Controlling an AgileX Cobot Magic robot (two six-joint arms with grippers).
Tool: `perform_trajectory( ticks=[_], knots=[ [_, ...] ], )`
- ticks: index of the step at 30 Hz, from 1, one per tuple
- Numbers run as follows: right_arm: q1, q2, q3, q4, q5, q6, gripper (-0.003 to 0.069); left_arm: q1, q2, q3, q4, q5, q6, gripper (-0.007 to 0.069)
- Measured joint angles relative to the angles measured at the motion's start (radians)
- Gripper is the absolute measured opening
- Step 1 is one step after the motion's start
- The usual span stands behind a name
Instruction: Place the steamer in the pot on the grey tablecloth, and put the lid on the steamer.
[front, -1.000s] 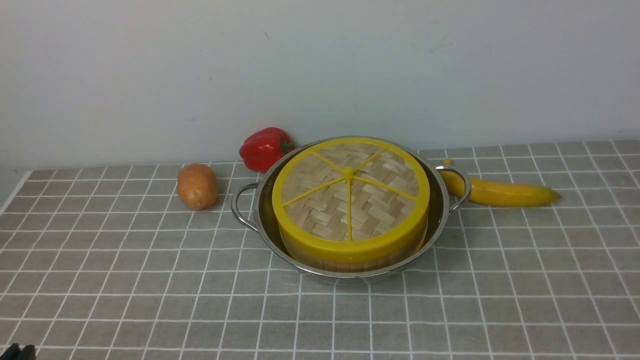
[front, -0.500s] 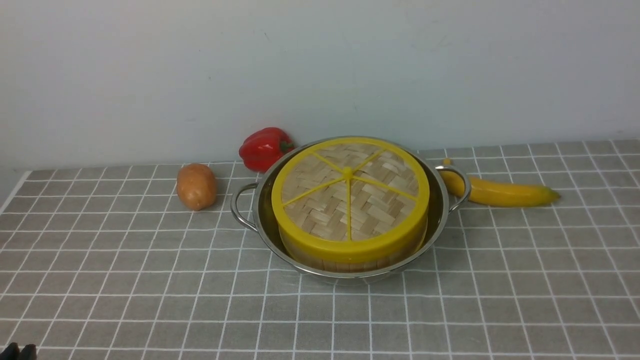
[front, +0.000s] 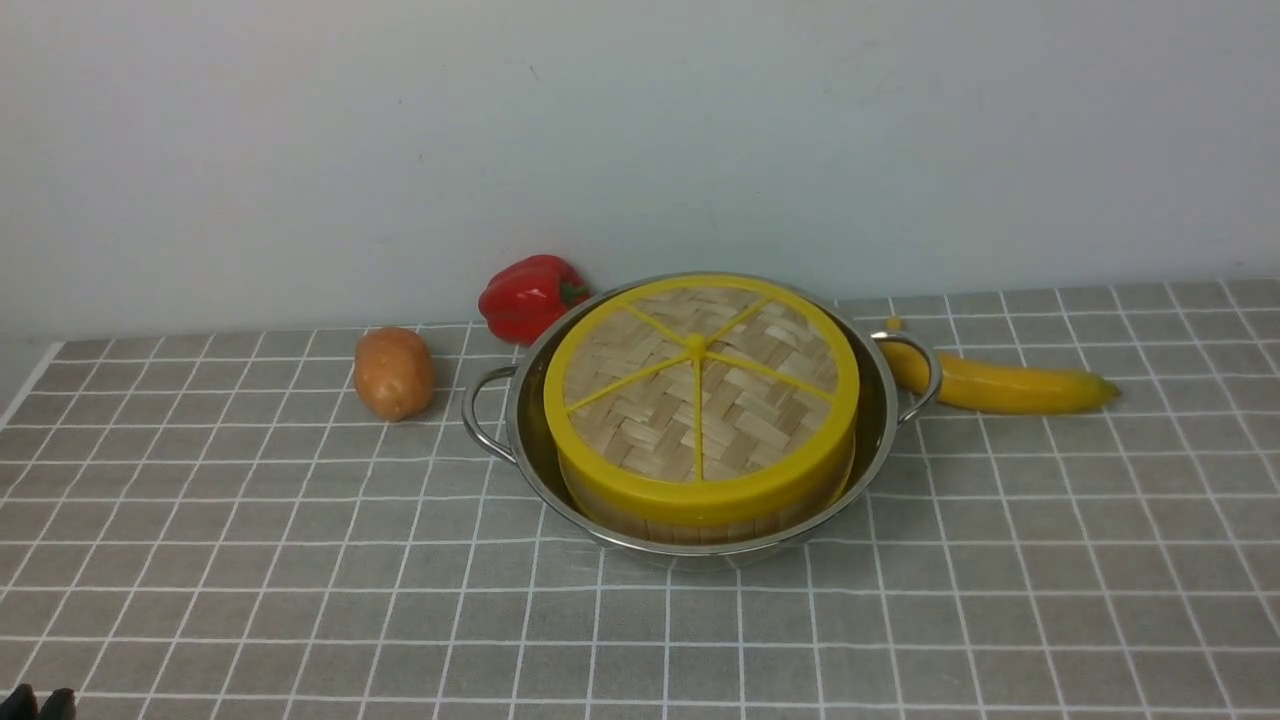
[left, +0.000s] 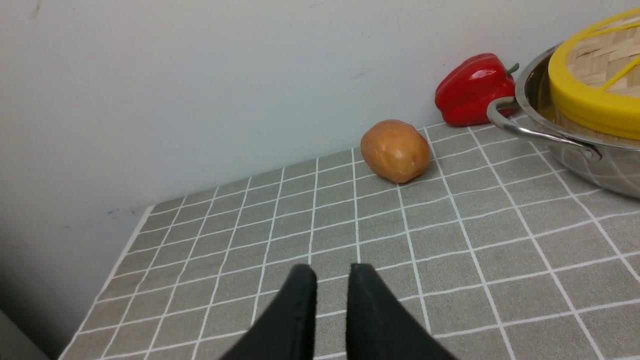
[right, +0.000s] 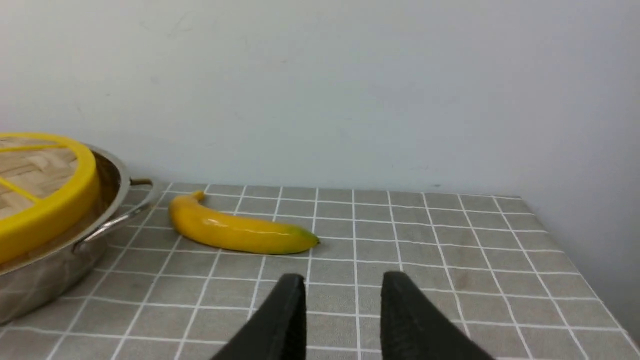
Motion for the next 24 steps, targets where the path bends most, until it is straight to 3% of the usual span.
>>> perform_trajectory(
  ticks=[24],
  knots=[
    [0.0, -0.007, 0.051, 0.019, 0.002, 0.023, 0.024, 0.0, 0.0, 0.001, 0.0, -0.002, 0.0, 0.0153]
  ],
)
